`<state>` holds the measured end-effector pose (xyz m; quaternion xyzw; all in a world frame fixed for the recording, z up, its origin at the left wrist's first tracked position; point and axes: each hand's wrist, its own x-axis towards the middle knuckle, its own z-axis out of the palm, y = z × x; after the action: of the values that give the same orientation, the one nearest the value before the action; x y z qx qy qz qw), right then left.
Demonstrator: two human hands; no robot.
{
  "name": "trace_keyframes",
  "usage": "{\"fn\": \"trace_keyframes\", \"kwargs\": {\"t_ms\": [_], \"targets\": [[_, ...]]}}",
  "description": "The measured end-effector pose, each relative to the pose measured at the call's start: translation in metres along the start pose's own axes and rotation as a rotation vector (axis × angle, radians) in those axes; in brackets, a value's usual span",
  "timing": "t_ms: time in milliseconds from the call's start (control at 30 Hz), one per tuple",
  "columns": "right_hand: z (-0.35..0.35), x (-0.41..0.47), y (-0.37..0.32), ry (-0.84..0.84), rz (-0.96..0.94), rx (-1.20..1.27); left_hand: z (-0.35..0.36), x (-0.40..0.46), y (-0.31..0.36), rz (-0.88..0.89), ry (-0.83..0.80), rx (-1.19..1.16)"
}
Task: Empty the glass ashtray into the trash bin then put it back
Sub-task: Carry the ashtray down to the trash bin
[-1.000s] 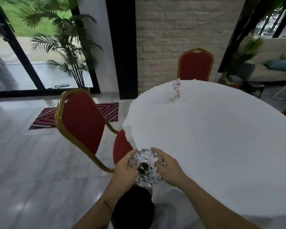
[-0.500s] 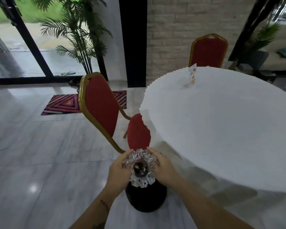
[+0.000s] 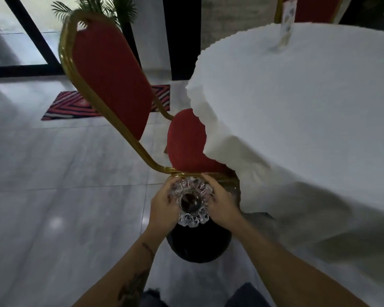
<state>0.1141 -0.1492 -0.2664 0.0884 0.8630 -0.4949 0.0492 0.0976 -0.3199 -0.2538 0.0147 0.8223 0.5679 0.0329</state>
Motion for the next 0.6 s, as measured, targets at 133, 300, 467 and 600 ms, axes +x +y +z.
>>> {"fn": "trace_keyframes", "kwargs": {"t_ms": [133, 300, 467, 600], "targets": [[0.032, 0.030, 0.064, 0.021, -0.037, 0.056, 0.035, 0.016, -0.069, 0.071, 0.055, 0.029], [0.059, 0.064, 0.137, -0.023, -0.002, 0.145, 0.070, 0.030, -0.148, 0.134, 0.074, -0.038], [0.077, 0.092, 0.181, -0.094, 0.060, 0.089, 0.089, 0.048, -0.203, 0.209, 0.048, 0.011], [0.086, 0.087, 0.189, -0.031, 0.038, 0.053, 0.093, 0.041, -0.210, 0.201, -0.012, 0.010]]}}
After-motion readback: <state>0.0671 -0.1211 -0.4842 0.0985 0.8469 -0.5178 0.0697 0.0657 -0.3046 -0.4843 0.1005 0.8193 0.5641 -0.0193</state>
